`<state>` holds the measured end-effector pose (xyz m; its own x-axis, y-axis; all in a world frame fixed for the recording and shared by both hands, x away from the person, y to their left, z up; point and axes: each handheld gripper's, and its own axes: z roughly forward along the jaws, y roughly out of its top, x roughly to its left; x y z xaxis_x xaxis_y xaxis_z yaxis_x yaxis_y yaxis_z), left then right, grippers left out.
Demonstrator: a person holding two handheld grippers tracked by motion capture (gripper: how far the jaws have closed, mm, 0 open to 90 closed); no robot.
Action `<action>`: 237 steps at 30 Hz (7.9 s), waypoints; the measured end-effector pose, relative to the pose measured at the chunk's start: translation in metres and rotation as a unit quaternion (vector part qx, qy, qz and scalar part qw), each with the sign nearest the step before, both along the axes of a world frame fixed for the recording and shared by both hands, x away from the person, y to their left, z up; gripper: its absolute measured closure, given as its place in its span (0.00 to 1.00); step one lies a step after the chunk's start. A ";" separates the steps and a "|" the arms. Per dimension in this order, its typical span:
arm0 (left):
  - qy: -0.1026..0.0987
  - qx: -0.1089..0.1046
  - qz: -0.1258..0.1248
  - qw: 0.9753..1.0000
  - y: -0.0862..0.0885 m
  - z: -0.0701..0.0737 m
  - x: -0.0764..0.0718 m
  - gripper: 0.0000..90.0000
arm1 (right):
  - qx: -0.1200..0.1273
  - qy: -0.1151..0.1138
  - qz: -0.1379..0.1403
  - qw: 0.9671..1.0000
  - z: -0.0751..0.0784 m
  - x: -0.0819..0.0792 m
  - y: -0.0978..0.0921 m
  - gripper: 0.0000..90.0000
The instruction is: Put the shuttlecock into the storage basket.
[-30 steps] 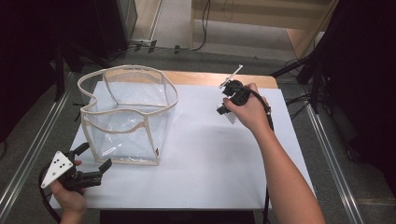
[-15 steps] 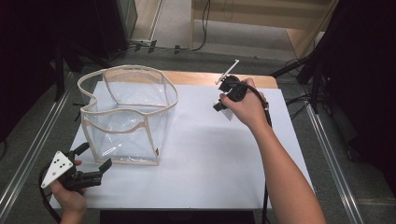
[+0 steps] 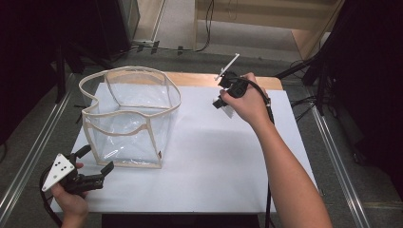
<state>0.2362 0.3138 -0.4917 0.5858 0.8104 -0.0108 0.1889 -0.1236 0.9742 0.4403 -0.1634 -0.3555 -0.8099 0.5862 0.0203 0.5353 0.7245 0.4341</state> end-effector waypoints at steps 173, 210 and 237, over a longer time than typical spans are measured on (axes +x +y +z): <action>0.001 0.000 -0.004 1.000 -0.001 0.000 0.002 0.00 | 0.068 -0.079 0.077 0.992 0.068 -0.008 0.100 0.00; 0.002 0.003 -0.006 1.000 -0.001 0.000 0.001 0.00 | 0.095 -0.076 0.041 0.992 0.012 -0.025 0.041 0.00; 0.002 0.004 -0.004 1.000 -0.001 0.000 0.001 0.00 | 0.110 -0.077 0.027 0.991 -0.030 -0.053 0.013 0.00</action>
